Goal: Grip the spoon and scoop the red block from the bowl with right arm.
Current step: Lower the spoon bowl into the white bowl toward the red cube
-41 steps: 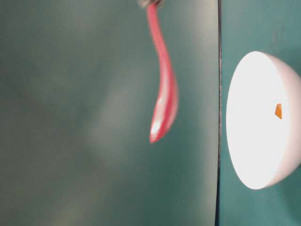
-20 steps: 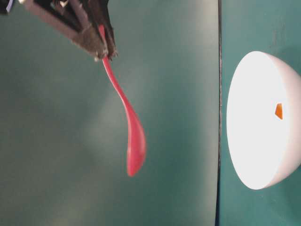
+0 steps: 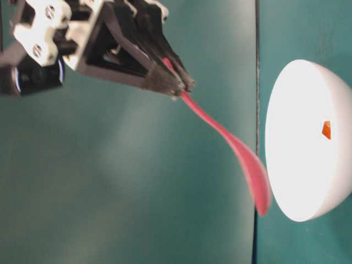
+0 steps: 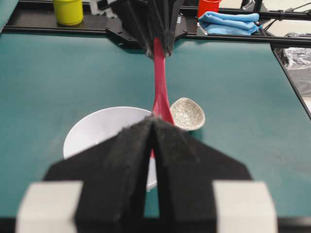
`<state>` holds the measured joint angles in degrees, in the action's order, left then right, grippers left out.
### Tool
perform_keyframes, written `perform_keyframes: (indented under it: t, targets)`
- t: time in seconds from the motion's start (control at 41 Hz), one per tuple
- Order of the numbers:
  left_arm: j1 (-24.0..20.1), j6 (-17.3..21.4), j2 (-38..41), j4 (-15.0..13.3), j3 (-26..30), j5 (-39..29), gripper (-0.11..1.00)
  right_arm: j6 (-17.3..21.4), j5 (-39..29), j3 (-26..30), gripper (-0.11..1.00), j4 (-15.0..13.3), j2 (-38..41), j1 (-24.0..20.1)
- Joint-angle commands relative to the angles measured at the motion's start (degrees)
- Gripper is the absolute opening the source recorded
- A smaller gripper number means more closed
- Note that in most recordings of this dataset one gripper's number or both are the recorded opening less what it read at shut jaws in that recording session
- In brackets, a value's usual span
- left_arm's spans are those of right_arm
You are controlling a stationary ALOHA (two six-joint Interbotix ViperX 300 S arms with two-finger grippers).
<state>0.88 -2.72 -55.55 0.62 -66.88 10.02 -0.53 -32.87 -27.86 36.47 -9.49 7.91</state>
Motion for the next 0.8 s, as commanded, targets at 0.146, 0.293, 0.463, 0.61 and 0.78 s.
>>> perform_keyframes:
  t: [0.146, 0.293, 0.463, 0.61, 0.78]
  targets:
    - [1.1, 0.1, 0.4, 0.1, 1.6, 0.4, 0.00, 9.7, -10.3, 6.9, 0.27, -12.0, 3.7, 0.2]
    - [1.2, 0.1, 0.4, 0.1, 1.5, 0.4, 0.00, 17.0, -16.0, 8.9, 0.27, -20.2, 5.0, 0.2]
    - [1.2, 0.2, 0.4, 0.2, 1.5, 0.5, 0.00, 18.9, -18.5, 9.3, 0.27, -22.9, 5.3, 0.2]
    - [1.2, 0.2, 0.5, 0.2, 1.5, 0.5, 0.00, 19.2, -20.7, 9.3, 0.27, -22.9, 5.3, -0.1]
    - [1.2, 0.3, 0.4, 0.2, 1.5, 0.5, 0.00, 19.2, -21.6, 9.2, 0.27, -23.6, 5.4, -0.1]
